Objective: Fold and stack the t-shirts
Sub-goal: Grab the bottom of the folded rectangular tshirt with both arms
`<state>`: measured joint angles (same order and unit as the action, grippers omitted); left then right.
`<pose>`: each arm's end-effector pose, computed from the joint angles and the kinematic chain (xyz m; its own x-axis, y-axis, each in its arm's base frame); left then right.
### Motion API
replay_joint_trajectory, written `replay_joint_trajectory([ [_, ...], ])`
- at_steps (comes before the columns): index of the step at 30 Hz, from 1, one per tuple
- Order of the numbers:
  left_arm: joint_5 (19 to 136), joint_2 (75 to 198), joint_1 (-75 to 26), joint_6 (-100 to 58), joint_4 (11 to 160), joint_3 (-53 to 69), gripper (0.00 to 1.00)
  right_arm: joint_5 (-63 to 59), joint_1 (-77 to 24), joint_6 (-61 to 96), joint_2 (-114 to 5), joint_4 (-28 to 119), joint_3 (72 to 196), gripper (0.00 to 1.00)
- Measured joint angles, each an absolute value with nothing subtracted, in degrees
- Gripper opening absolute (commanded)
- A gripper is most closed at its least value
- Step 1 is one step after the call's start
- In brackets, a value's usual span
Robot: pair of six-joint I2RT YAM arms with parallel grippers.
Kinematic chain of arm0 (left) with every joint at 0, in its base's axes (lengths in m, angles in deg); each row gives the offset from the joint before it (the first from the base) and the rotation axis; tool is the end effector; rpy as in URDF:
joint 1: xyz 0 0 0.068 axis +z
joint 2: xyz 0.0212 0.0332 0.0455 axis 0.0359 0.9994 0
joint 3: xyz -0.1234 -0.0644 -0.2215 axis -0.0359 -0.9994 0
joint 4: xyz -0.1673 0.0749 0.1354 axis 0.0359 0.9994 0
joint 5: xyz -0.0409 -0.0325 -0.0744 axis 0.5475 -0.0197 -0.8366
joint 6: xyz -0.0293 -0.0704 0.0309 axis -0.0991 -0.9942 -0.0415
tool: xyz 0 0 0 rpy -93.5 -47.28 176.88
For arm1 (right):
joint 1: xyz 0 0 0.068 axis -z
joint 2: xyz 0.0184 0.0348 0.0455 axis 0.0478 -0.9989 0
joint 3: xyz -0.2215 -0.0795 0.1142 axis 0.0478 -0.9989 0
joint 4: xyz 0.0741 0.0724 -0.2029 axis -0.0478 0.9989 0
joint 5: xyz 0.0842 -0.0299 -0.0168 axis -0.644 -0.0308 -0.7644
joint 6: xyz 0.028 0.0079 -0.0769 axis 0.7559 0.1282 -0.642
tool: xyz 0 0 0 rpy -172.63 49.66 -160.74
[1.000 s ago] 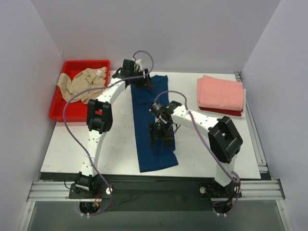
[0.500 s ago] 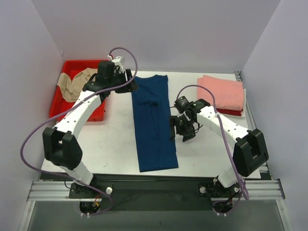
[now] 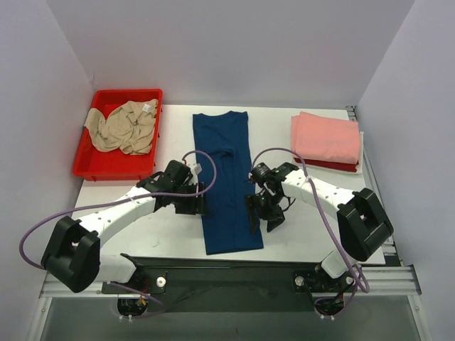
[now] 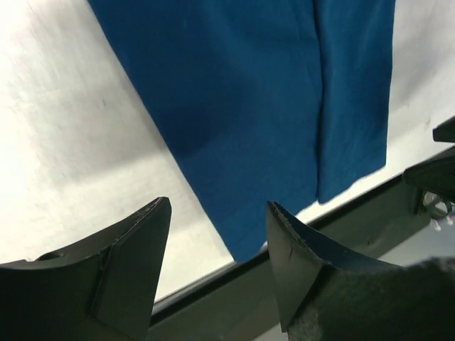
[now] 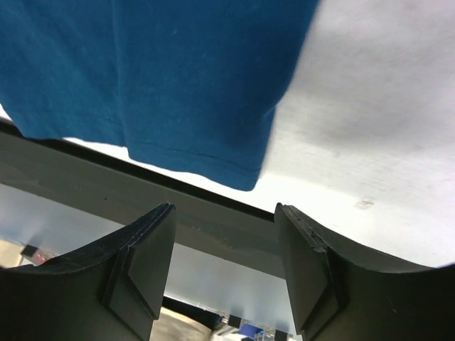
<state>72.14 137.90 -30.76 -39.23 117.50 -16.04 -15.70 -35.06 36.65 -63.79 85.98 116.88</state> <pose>0.2002 -0.1489 0.1899 -0.9329 0.0283 -0.3590 0.1936 0.8801 -0.4336 0.2000 0.1874 0.1712 -0.9663 -0.2316 -0.1122 -0.2573 0.8626 0.4357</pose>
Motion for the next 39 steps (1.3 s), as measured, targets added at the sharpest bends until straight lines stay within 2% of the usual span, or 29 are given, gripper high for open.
replay_joint_trajectory([
  [8,66.2,136.7,-32.2,-41.7,117.8,-20.7,0.7,-17.4,-38.1,37.2,-65.7,83.3,113.1,0.55],
  [15,62.7,140.2,-37.4,-43.5,117.8,-23.0,0.74,-17.7,-39.0,38.5,-66.2,80.8,110.1,0.54],
  [23,61.0,145.5,-39.2,-44.7,117.6,-23.1,0.75,-17.7,-39.4,39.5,-66.6,78.3,109.6,0.5],
  [29,59.9,147.8,-41.4,-45.2,117.7,-21.5,0.7,-17.7,-39.7,40.0,-66.8,77.2,109.2,0.47],
  [32,60.4,147.9,-42.3,-45.4,118.1,-21.4,0.62,-17.6,-39.7,40.4,-66.8,76.8,108.6,0.43],
  [39,61.4,147.9,-42.9,-46.5,118.8,-22.2,0.52,-16.6,-39.7,41.1,-67.1,76.5,107.6,0.34],
])
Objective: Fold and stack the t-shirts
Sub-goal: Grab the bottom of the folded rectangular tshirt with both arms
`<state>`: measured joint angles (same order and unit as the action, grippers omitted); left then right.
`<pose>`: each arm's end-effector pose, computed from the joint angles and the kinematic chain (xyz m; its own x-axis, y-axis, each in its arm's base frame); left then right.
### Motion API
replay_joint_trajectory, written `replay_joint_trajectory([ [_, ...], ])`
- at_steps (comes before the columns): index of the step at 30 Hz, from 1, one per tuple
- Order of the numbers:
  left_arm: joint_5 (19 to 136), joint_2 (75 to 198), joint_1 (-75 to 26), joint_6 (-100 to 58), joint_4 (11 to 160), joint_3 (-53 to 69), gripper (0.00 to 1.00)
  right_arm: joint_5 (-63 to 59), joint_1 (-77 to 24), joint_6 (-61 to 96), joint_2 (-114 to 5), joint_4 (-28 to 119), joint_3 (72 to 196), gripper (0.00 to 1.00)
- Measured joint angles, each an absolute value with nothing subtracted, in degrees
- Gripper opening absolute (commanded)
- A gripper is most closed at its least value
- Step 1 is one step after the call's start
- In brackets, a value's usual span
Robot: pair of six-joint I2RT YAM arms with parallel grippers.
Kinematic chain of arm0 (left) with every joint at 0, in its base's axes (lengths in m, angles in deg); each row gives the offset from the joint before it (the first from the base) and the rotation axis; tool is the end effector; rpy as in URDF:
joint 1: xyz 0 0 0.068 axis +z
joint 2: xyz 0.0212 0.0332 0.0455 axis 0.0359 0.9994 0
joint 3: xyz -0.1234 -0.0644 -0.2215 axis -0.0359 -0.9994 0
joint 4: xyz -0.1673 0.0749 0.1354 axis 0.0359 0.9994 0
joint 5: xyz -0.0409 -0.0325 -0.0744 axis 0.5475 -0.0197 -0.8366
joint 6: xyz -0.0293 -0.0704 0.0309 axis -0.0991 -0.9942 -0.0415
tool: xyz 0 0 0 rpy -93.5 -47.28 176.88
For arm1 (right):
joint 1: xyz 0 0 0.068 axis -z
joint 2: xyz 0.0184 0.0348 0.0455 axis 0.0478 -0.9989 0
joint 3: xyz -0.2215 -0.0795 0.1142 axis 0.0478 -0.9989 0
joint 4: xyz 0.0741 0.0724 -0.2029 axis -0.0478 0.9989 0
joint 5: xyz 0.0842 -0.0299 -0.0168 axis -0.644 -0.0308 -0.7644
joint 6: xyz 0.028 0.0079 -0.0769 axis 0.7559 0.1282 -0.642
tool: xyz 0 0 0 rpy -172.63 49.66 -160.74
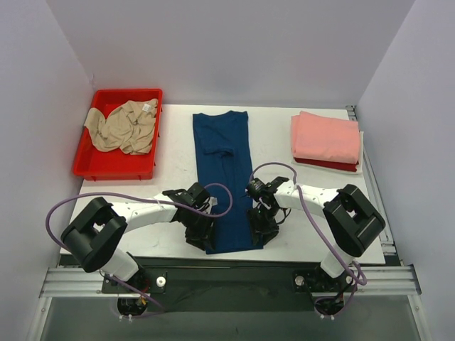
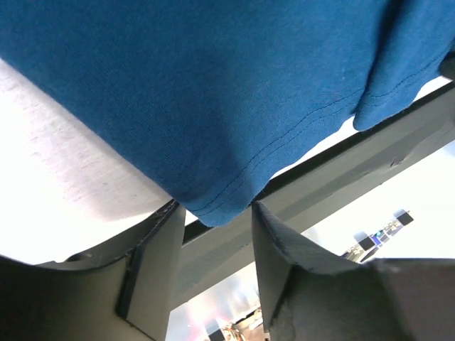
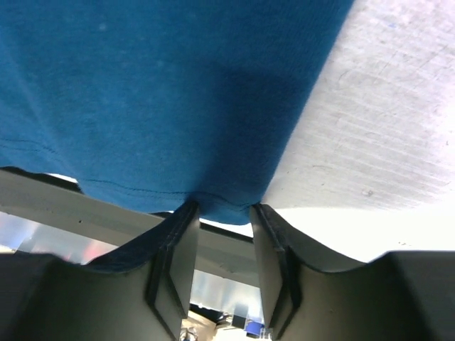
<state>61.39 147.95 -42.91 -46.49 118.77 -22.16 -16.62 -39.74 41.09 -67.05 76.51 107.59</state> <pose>0.1421 -0.1834 0.1263 -0.9784 0.2025 0.0416 0.1601 0.8696 -0.4671 0.1752 0.1965 0.1251 -0.9682 -0.2492 -0.0235 -0.2345 0.8700 0.4337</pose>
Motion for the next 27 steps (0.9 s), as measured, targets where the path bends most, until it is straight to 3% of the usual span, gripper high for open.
replay_joint_trajectory([
  [13,63.0,148.0,-43.0,-46.9,119.4,-23.2,0.18,-15.6,-39.7,42.2,-67.7,76.6,107.5,0.04],
  [18,63.2,148.0,-43.0,-46.9,119.4,-23.3,0.07,-15.5,-39.7,42.4,-67.6,76.8,107.5,0.03],
  [27,62.9,146.5,-43.0,-48.1,119.3,-25.0,0.06,-14.5,-39.1,42.4,-66.0,77.5,106.1,0.03],
])
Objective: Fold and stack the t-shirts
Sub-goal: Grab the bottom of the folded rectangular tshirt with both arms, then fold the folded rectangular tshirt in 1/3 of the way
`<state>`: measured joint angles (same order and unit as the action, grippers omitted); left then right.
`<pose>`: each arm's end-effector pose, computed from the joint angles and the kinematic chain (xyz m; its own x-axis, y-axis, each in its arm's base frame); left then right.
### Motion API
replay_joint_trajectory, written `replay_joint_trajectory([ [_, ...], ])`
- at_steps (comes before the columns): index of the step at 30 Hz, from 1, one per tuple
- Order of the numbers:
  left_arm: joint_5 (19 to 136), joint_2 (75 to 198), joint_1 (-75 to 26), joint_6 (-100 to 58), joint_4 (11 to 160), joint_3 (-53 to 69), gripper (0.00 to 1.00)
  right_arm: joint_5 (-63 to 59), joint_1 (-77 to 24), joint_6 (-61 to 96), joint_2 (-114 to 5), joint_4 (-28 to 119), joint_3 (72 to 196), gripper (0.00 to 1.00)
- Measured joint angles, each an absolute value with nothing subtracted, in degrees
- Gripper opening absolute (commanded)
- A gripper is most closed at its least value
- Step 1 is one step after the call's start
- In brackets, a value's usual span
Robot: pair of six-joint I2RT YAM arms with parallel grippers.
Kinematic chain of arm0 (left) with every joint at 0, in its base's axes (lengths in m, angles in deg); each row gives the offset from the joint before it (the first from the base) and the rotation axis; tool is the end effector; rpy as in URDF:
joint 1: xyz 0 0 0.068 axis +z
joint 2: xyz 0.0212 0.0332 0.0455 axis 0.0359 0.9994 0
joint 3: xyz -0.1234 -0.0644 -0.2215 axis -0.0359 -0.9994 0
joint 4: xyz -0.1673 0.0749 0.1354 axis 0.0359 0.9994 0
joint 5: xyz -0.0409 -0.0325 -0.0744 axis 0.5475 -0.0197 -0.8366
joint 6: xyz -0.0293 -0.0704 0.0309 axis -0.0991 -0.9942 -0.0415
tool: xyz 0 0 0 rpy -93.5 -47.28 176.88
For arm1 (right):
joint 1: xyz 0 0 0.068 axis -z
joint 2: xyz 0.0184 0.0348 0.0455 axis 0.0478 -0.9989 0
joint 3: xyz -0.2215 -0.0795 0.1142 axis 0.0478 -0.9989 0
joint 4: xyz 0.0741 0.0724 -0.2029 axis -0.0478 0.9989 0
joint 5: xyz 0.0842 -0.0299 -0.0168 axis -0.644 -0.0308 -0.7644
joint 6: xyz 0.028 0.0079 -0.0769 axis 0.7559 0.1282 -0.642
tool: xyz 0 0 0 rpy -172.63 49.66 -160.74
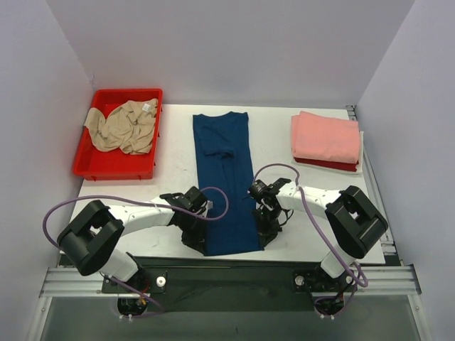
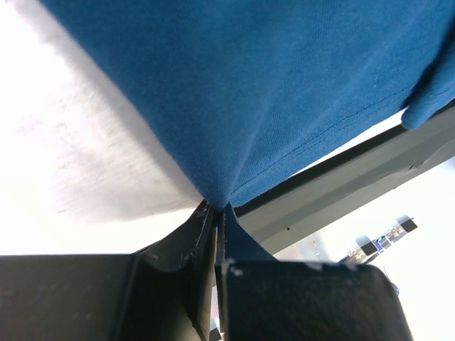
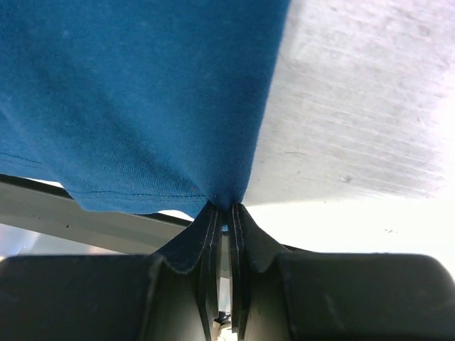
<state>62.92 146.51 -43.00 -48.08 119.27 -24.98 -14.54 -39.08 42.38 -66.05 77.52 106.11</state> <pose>0.1337 -0.1730 0.1195 -0.9830 0.1712 0.0665 0.1266 0.8941 -0.4297 0.1726 0.1869 0.1220 -0.9775 -0.2107 -0.0085 -0.1969 0.8975 0.3945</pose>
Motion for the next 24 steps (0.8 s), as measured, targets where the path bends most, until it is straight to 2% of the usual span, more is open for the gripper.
replay_joint_trajectory([
  [13,63.2,143.5,-43.0,-49.5,119.1,-27.6,0.03,-14.8,-38.9,42.4,-65.3,77.6,105.1,0.03],
  [24,64.2,140.2,-43.0,-50.9,119.5,-29.9,0.05,-15.7,-38.9,42.6,-65.3,77.6,104.7,0.03],
])
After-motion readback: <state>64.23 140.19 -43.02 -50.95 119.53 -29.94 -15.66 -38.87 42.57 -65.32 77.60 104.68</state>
